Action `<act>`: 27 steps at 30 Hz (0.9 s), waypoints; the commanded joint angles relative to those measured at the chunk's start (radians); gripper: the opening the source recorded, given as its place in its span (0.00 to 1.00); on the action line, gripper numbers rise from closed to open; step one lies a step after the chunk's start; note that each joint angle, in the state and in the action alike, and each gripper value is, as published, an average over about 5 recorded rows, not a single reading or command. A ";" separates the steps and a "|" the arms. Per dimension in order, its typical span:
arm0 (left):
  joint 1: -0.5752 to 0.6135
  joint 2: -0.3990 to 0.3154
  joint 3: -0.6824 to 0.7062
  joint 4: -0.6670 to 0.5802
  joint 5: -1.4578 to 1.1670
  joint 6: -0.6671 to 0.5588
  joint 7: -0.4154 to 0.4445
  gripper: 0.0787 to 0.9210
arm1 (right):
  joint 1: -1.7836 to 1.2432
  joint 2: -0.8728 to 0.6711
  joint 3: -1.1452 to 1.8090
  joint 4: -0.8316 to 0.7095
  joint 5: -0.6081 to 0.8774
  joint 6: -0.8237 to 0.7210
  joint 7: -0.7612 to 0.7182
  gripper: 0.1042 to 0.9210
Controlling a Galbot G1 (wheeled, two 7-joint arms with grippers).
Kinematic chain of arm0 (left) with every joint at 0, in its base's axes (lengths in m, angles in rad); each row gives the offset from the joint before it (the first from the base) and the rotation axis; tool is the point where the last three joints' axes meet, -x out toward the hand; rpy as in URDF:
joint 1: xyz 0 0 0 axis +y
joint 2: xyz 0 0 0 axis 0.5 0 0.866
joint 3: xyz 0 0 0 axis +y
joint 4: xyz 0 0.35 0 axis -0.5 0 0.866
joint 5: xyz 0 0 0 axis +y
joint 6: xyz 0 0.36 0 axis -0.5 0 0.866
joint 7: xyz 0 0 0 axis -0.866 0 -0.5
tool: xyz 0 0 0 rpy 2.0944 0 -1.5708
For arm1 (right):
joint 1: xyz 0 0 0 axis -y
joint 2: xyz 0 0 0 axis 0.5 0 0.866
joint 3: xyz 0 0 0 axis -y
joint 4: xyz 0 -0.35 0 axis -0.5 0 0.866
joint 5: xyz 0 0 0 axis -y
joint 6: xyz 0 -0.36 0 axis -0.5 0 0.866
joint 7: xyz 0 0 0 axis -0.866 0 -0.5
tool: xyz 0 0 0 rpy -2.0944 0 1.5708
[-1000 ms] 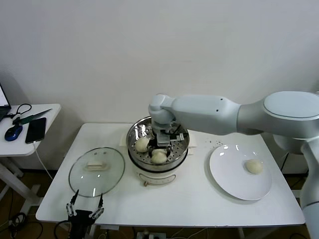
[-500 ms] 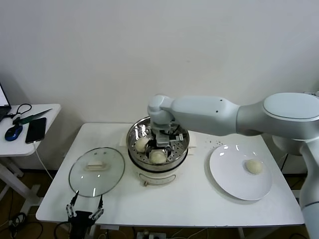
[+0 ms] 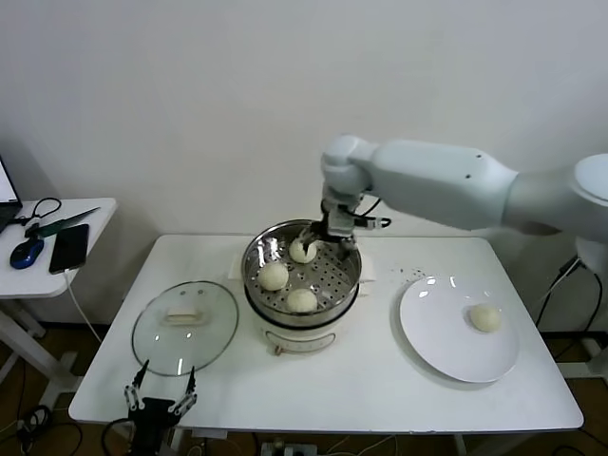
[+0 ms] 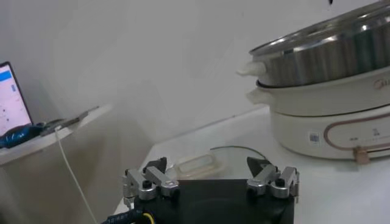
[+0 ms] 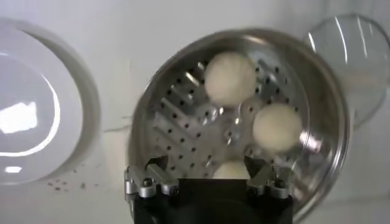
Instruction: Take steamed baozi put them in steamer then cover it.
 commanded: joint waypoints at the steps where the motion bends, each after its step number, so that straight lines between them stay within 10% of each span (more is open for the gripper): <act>1: -0.009 0.002 0.004 -0.004 -0.015 0.001 0.000 0.88 | 0.102 -0.339 -0.139 0.038 0.278 -0.361 0.020 0.88; 12: -0.027 0.003 0.004 -0.004 -0.022 0.013 0.008 0.88 | -0.236 -0.622 0.086 0.002 0.191 -0.563 -0.044 0.88; 27: -0.036 -0.005 0.008 0.018 0.007 0.024 0.002 0.88 | -0.676 -0.610 0.493 -0.211 -0.083 -0.490 -0.068 0.88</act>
